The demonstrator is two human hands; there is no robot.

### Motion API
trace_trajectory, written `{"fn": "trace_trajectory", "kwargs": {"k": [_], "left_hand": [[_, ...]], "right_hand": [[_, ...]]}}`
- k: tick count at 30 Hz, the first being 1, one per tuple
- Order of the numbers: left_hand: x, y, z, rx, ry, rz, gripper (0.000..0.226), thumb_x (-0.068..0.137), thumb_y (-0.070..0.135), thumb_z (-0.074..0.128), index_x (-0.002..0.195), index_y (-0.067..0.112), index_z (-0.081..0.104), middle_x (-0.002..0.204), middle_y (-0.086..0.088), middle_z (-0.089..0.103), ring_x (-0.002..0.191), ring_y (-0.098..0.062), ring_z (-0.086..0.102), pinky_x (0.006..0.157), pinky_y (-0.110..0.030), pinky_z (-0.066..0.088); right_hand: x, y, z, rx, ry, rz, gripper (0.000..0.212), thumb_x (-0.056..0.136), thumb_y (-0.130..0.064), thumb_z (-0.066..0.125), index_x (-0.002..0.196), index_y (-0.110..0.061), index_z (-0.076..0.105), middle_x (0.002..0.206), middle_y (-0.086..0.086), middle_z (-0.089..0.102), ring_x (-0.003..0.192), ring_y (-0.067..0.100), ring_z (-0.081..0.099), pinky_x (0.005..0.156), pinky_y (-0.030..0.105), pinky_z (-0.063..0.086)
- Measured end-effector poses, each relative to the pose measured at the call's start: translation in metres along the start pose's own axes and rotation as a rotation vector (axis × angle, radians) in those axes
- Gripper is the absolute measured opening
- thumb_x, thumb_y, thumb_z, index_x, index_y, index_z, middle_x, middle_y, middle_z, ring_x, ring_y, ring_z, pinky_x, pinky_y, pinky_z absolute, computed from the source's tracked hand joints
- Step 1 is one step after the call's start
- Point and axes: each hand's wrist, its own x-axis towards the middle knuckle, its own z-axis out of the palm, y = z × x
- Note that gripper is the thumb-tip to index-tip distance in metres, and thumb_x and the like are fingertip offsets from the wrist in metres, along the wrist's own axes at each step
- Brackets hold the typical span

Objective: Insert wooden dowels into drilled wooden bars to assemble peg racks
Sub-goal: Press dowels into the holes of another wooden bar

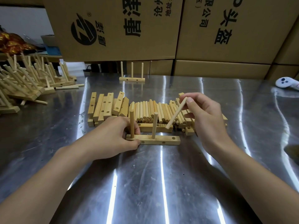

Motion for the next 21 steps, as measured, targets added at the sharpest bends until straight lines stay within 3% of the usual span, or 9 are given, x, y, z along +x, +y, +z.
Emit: {"fn": "trace_trajectory", "kwargs": {"k": [5,10,12,21], "left_hand": [[0.0004,-0.0015,-0.0007,-0.016,0.001,-0.008,0.010,0.089,0.028,0.083,0.091,0.029,0.073,0.059,0.025,0.062,0.050,0.000,0.054,0.050,-0.011,0.041],[0.0003,-0.0018,-0.0017,-0.008,-0.001,0.000,0.011,0.089,0.029,0.084,0.090,0.031,0.073,0.064,0.029,0.064,0.053,0.002,0.057,0.051,-0.011,0.043],[0.0009,-0.0024,-0.0018,-0.001,0.003,0.006,0.011,0.088,0.029,0.084,0.090,0.032,0.073,0.065,0.029,0.064,0.052,0.001,0.056,0.051,-0.011,0.042],[0.0017,-0.0046,-0.0019,0.012,-0.001,-0.002,0.012,0.088,0.032,0.084,0.091,0.033,0.073,0.066,0.029,0.065,0.052,0.000,0.057,0.053,-0.013,0.044]], "right_hand": [[-0.0016,-0.0025,-0.0037,-0.171,-0.060,-0.103,0.022,0.109,-0.015,0.055,0.104,-0.024,0.074,0.100,-0.006,0.074,0.097,0.012,0.069,0.079,0.021,0.053],[-0.0029,0.0005,-0.0042,-0.270,-0.102,-0.164,0.022,0.109,-0.014,0.055,0.107,-0.025,0.074,0.101,-0.008,0.071,0.098,0.017,0.066,0.081,0.049,0.056],[-0.0032,0.0015,-0.0041,-0.289,-0.122,-0.172,0.022,0.109,-0.013,0.056,0.108,-0.025,0.074,0.103,-0.008,0.072,0.100,0.017,0.066,0.080,0.054,0.055],[-0.0032,0.0030,-0.0053,-0.280,-0.215,-0.163,0.018,0.105,-0.013,0.063,0.113,-0.026,0.072,0.105,-0.010,0.074,0.105,0.013,0.069,0.083,0.039,0.059]]}}
